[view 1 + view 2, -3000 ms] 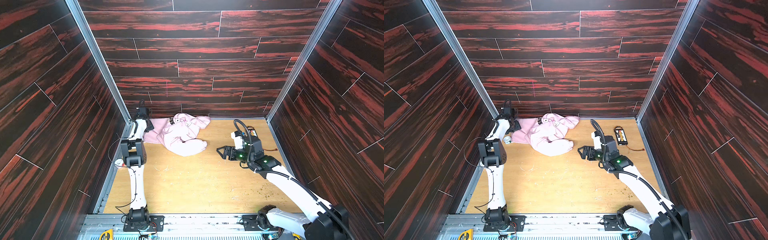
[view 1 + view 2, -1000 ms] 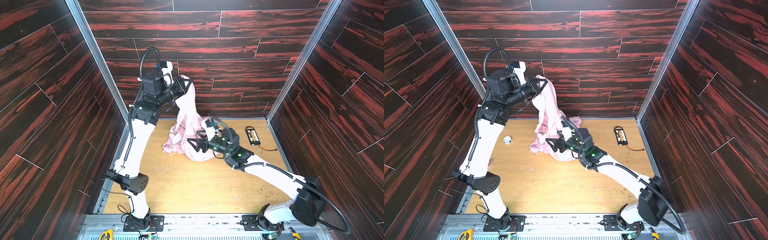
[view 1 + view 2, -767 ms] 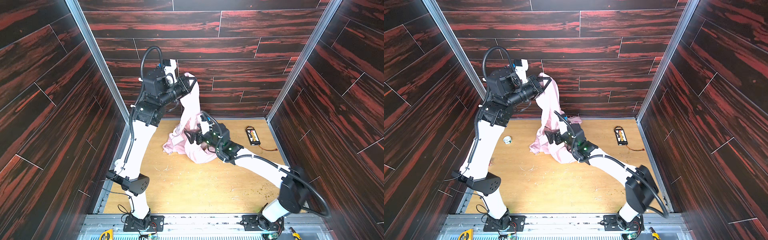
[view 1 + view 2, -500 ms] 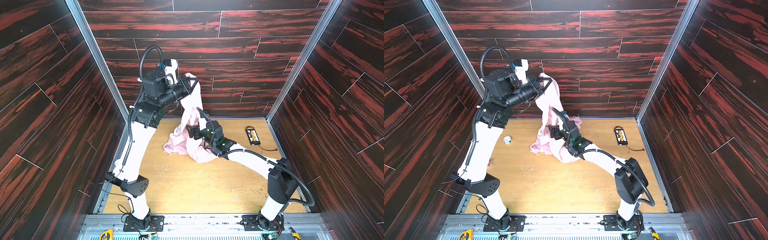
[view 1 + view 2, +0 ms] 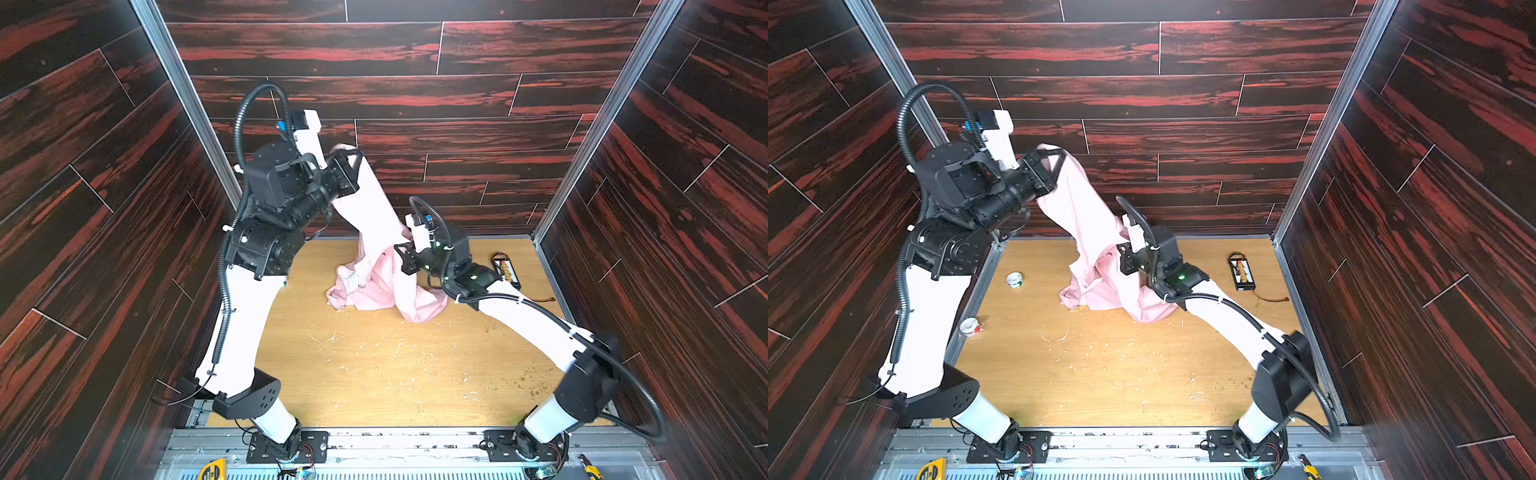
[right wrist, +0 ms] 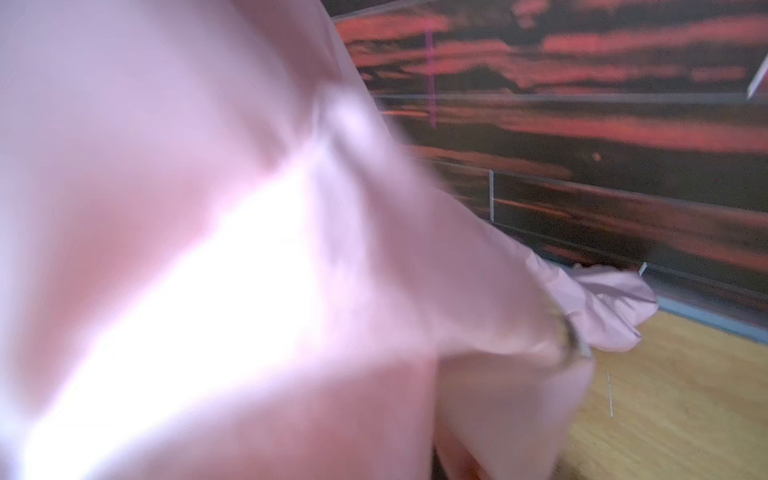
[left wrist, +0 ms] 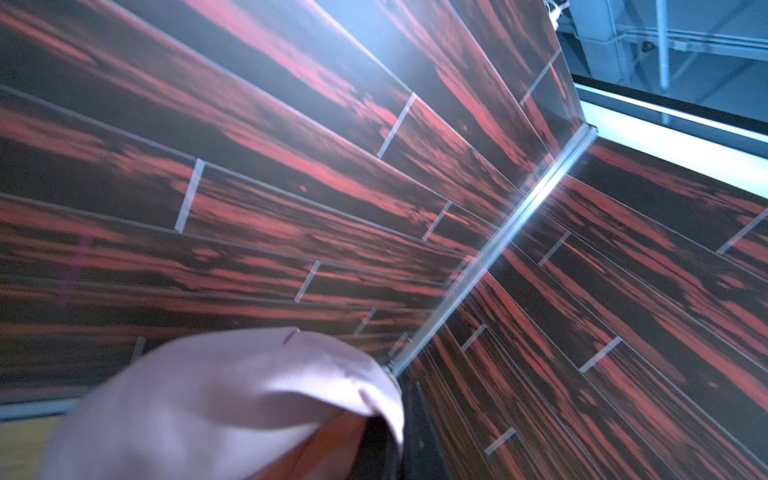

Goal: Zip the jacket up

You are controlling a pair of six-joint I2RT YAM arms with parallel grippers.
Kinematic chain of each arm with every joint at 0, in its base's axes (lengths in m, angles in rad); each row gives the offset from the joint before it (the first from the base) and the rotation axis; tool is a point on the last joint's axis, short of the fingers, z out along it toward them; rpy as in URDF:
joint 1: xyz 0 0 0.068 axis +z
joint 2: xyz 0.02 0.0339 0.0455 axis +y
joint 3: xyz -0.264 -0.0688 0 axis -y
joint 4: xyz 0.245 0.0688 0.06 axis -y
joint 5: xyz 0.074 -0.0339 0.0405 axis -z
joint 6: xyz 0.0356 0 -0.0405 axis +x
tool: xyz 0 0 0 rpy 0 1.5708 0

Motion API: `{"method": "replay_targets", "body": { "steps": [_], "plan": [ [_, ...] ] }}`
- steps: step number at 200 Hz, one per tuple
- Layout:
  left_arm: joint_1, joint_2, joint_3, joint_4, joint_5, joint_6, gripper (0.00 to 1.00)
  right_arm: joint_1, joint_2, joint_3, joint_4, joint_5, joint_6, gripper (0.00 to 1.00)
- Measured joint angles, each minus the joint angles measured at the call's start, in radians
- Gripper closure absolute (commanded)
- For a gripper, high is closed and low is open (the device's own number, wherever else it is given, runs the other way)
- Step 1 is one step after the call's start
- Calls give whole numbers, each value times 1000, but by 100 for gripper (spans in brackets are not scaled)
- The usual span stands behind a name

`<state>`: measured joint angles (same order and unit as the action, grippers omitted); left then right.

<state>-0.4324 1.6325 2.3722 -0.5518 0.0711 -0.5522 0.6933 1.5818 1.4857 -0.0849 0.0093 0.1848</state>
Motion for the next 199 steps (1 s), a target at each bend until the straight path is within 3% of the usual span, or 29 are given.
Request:
{"method": "replay_targets", "body": {
  "steps": [55,119,150,184,199],
  "plan": [
    [0,-4,0,18,-73,66,100,-35,-165,116,-248,-98,-95,100],
    [-15,-29,-27,28,-114,97,100,-229,-188,264,-457,-214,-87,100],
    [-68,-27,-30,13,-151,139,100,-324,-74,383,-534,-192,-62,100],
    [-132,-6,-57,-12,-315,240,100,-333,152,502,-570,-209,-27,100],
    [-137,38,-51,-40,-421,290,100,-327,255,540,-571,-229,0,89]
  ]
}}
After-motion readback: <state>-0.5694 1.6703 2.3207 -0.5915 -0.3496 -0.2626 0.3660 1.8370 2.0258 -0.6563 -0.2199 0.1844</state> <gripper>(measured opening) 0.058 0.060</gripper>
